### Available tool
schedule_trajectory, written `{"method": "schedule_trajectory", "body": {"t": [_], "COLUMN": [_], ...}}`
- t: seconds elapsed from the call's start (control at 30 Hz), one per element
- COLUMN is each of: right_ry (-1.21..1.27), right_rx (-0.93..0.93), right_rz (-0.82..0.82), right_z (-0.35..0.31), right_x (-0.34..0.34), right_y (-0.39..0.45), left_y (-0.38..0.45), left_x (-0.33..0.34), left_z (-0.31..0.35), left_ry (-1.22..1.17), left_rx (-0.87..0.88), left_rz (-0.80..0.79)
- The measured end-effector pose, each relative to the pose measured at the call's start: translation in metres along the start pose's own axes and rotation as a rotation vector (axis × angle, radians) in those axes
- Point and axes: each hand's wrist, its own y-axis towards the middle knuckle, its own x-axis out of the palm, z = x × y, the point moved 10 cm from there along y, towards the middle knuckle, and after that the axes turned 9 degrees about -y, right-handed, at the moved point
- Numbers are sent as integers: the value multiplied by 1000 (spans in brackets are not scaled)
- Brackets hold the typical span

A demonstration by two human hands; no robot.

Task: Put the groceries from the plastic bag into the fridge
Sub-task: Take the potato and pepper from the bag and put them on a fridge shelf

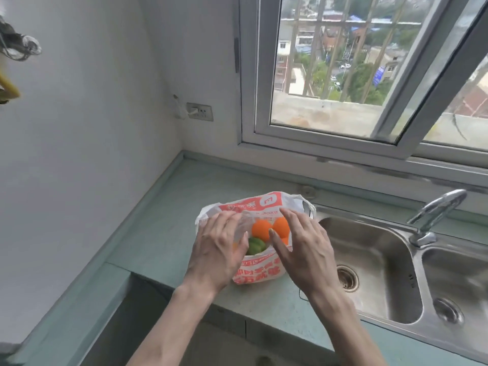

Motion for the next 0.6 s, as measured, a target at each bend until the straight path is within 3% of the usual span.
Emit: {"method": "schedule_trajectory", "body": {"t": [0.5,0.6], "right_ry": [-34,-54], "right_rx": [-81,-57], "right_rz": [-290,-358], "right_z": [9,11], "right_x": [110,132], "right_y": [62,70], "left_y": [52,64], "left_x": [85,119], "left_z": [-50,-56], "left_ry": [-11,-17], "left_rx": [-93,-59], "left_rz": [-142,-236]}}
